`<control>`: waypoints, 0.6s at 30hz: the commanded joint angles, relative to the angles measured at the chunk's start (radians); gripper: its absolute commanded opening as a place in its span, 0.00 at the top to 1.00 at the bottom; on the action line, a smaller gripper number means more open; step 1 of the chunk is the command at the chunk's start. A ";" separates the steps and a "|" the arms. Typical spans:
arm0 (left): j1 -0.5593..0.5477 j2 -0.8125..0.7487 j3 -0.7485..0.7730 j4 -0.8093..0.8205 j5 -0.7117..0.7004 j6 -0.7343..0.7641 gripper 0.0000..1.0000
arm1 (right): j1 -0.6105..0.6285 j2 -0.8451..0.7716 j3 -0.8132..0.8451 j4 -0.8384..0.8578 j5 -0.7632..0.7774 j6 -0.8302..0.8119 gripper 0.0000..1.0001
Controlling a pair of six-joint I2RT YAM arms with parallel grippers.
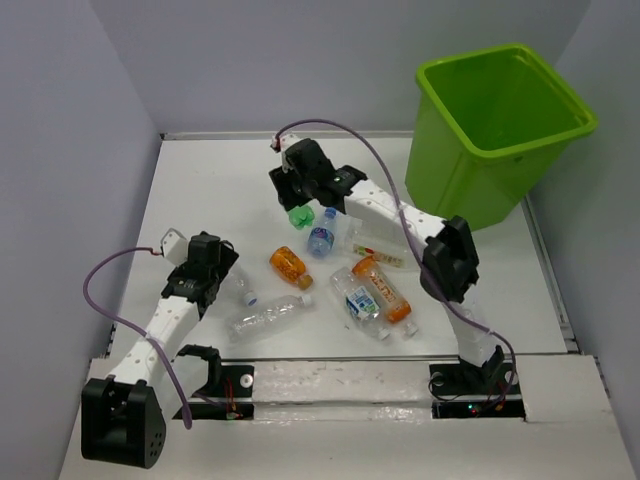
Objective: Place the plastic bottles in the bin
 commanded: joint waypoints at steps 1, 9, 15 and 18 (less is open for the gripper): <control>0.006 0.031 -0.022 0.077 -0.034 -0.016 0.01 | 0.001 -0.384 -0.011 0.177 0.080 -0.049 0.89; 0.006 0.114 -0.028 0.141 -0.018 -0.005 0.01 | -0.191 -0.773 -0.169 0.332 0.346 -0.227 0.90; 0.006 0.159 -0.027 0.183 -0.020 -0.002 0.03 | -0.534 -0.841 -0.269 0.383 0.349 -0.195 0.90; 0.006 0.171 -0.034 0.215 -0.030 -0.008 0.10 | -0.638 -0.793 -0.300 0.366 0.291 -0.155 0.78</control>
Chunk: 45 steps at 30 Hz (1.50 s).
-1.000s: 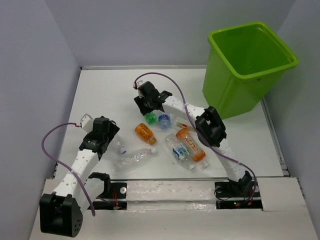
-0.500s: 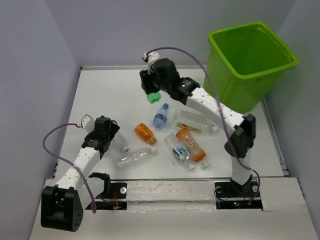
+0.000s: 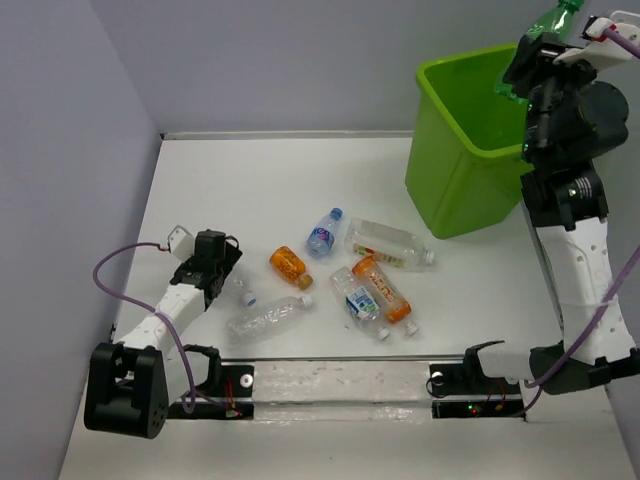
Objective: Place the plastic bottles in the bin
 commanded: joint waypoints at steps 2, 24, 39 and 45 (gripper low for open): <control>0.006 0.014 -0.020 0.077 -0.042 -0.008 0.13 | -0.133 0.163 -0.070 -0.073 -0.083 0.042 0.49; 0.005 -0.016 0.007 0.101 -0.072 0.024 0.76 | 0.347 -0.090 -0.732 0.008 -0.648 0.356 0.12; -0.040 -0.343 0.201 0.255 0.449 0.244 0.78 | 0.422 -0.027 -0.775 0.180 -0.995 0.442 0.04; -0.119 -0.342 0.184 0.405 0.695 0.219 0.78 | 0.445 0.025 -0.763 0.220 -1.023 0.462 0.02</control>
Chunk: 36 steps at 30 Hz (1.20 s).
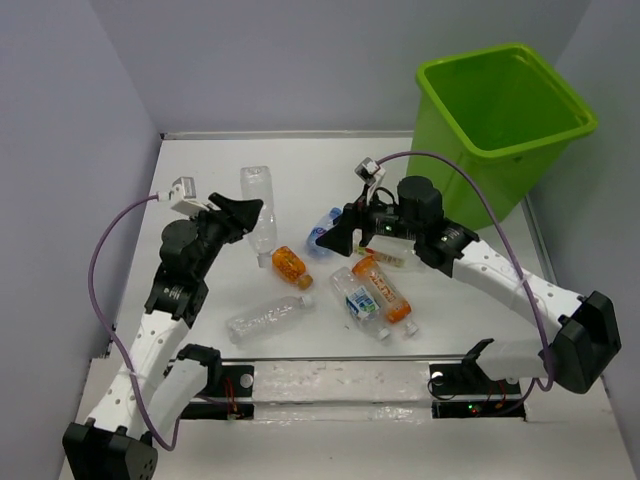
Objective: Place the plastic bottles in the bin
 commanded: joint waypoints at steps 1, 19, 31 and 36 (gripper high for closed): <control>-0.075 0.001 0.013 0.168 0.210 0.014 0.78 | 0.044 0.045 0.039 0.130 -0.088 0.040 0.01; -0.389 0.047 -0.033 0.417 0.040 -0.050 0.60 | 0.106 0.070 -0.108 0.534 0.046 0.209 0.53; -0.389 0.014 0.064 -0.282 -0.514 -0.067 0.01 | 0.006 -0.157 0.199 -0.038 0.602 -0.107 0.75; -0.389 0.146 0.020 -0.316 -0.498 -0.076 0.01 | -0.212 -0.119 0.434 -0.163 0.796 -0.226 0.75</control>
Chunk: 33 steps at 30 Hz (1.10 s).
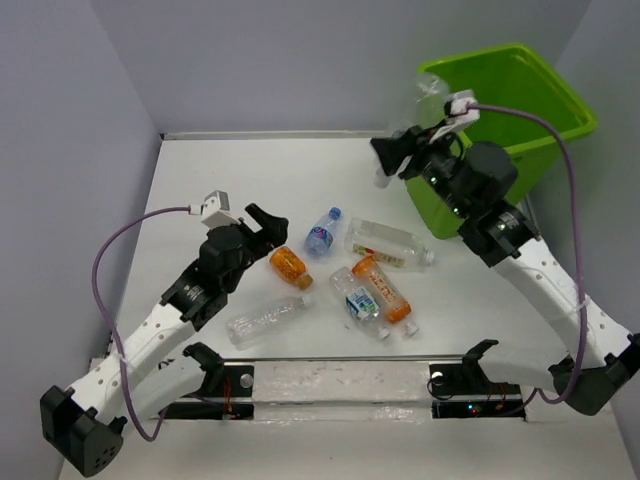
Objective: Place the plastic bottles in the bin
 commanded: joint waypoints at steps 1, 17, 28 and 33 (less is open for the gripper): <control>0.000 0.111 -0.027 -0.104 -0.074 -0.016 0.01 | -0.206 0.014 0.203 -0.109 0.238 -0.136 0.75; -0.002 0.461 0.004 0.031 -0.085 0.012 0.01 | -0.500 0.246 0.545 -0.353 0.174 -0.166 0.00; 0.000 0.593 0.030 0.103 -0.071 -0.004 0.03 | -0.005 0.166 0.115 -0.212 0.027 0.020 0.08; 0.000 0.605 0.007 0.120 -0.128 -0.017 0.14 | 0.158 0.303 0.024 -0.136 0.133 0.127 0.11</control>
